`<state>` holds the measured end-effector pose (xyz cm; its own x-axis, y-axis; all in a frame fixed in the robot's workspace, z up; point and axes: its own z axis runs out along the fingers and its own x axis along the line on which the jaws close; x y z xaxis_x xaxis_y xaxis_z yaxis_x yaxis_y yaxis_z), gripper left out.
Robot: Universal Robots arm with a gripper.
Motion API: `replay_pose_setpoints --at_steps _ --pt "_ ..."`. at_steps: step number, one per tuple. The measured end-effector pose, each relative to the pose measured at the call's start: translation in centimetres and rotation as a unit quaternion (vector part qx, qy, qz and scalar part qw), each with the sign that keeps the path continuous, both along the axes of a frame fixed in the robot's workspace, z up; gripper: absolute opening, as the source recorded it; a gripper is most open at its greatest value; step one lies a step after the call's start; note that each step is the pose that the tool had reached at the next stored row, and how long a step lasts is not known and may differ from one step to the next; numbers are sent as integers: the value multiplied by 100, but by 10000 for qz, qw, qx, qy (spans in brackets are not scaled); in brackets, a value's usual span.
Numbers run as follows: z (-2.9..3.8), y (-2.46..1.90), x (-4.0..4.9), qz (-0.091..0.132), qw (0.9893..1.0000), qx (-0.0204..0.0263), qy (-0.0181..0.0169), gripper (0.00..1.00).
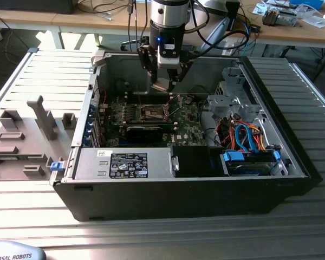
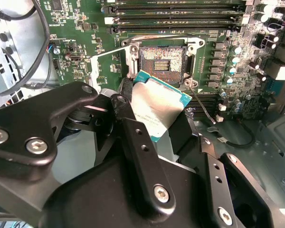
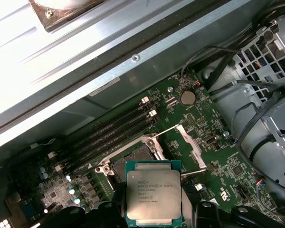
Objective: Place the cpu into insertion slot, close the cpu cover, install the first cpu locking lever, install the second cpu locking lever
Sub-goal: 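Place the cpu into insertion slot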
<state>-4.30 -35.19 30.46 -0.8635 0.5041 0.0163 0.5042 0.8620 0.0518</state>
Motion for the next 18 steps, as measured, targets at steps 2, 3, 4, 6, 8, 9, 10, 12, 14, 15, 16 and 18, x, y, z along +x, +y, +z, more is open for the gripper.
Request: replay_pose_setpoints --at_steps 2,3,4,6,8,9,10,12,14,15,16,18 --pt "0 0 0 -7 10000 0 0 54" --pt "0 0 0 -13 10000 0 0 54" --pt "0 0 0 -18 10000 0 0 54" --pt "0 0 0 -29 10000 0 0 54" --pt "0 0 0 -39 10000 0 0 54" --pt "0 0 0 -42 10000 0 0 54" --pt "0 0 0 -45 10000 0 0 54" --pt "0 0 0 -52 10000 0 0 54" --pt "0 0 0 -57 10000 0 0 54" --pt "0 0 0 -60 10000 0 0 54" --pt "0 0 0 -62 10000 0 0 54" --pt "0 0 0 -68 10000 0 0 54"
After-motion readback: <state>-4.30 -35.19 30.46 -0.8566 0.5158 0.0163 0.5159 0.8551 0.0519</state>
